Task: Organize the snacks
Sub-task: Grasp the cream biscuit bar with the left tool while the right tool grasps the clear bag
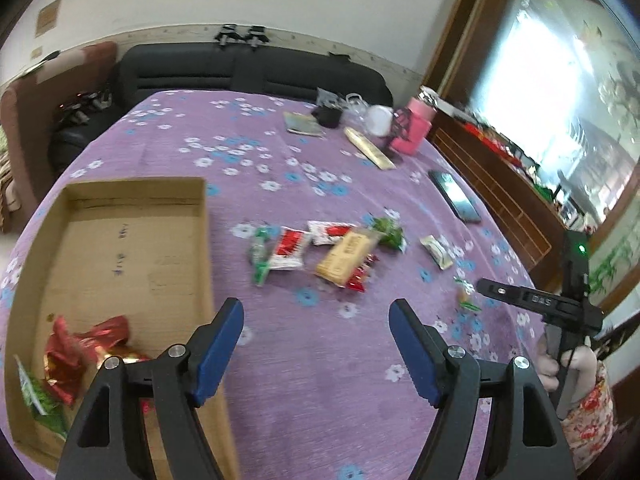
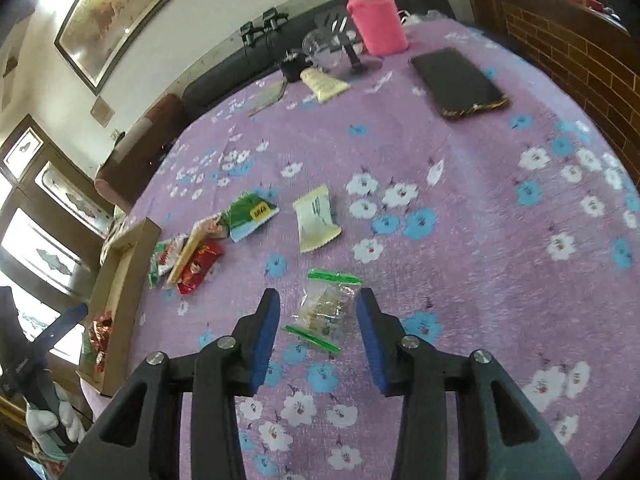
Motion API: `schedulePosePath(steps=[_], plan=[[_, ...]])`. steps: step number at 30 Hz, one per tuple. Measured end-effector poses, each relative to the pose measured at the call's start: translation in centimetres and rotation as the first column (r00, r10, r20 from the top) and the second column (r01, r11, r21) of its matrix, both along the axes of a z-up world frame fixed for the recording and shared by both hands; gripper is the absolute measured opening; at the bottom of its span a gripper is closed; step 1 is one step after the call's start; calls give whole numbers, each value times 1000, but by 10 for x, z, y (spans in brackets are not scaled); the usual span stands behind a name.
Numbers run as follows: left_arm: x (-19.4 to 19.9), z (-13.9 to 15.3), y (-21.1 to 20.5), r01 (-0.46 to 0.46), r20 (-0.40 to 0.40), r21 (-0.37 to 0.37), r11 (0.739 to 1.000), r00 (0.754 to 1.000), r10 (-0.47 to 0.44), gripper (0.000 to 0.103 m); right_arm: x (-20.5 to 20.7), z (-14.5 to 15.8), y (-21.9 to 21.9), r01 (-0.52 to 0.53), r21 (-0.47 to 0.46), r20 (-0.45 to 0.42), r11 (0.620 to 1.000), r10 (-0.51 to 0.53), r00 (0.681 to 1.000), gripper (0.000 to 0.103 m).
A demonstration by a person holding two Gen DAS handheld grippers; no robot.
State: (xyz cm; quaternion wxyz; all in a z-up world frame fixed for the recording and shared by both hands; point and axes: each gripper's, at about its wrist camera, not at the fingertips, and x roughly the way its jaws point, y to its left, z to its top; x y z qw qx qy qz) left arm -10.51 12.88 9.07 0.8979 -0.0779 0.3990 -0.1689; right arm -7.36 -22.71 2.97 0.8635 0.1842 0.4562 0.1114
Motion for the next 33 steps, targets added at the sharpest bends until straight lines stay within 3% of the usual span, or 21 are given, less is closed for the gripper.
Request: schedulePosePath(steps=[8, 10, 11, 17, 26, 28, 29, 30, 31, 32, 33], plan=[[28, -11, -53, 107, -21, 94, 990, 994, -105, 78, 10, -6, 31, -27, -130, 26, 991, 31, 999, 41], [41, -18, -69, 140, -38, 131, 981, 990, -137, 78, 11, -5, 35, -36, -168, 38, 985, 43, 998, 30], [47, -21, -74, 153, -42, 142, 978, 988, -148, 78, 13, -6, 36, -44, -188, 35, 981, 51, 998, 16], [90, -40, -96, 226, -83, 200, 953, 974, -213, 78, 13, -11, 30, -66, -127, 65, 990, 75, 995, 15], [133, -75, -100, 270, -221, 192, 944, 949, -227, 76, 13, -12, 27, -94, -66, 65, 993, 99, 993, 15], [129, -73, -101, 271, -204, 180, 946, 951, -234, 67, 13, -12, 27, -106, -48, 66, 993, 109, 992, 15], [128, -71, -100, 273, -208, 156, 949, 949, -238, 47, 13, -12, 28, -118, -27, 65, 993, 119, 991, 14], [126, -70, -100, 276, -209, 135, 952, 947, -245, 34, 12, -12, 27, -128, -7, 66, 992, 128, 990, 13], [124, -68, -99, 276, -203, 123, 953, 947, -248, 30, 12, -12, 28, -137, 10, 69, 990, 136, 988, 12], [120, -65, -99, 271, -191, 124, 954, 950, -246, 28, 11, -11, 29, -152, 26, 77, 988, 149, 986, 2], [117, -63, -98, 266, -179, 121, 956, 954, -242, 23, 10, -10, 30, -160, 37, 83, 986, 157, 984, 1]])
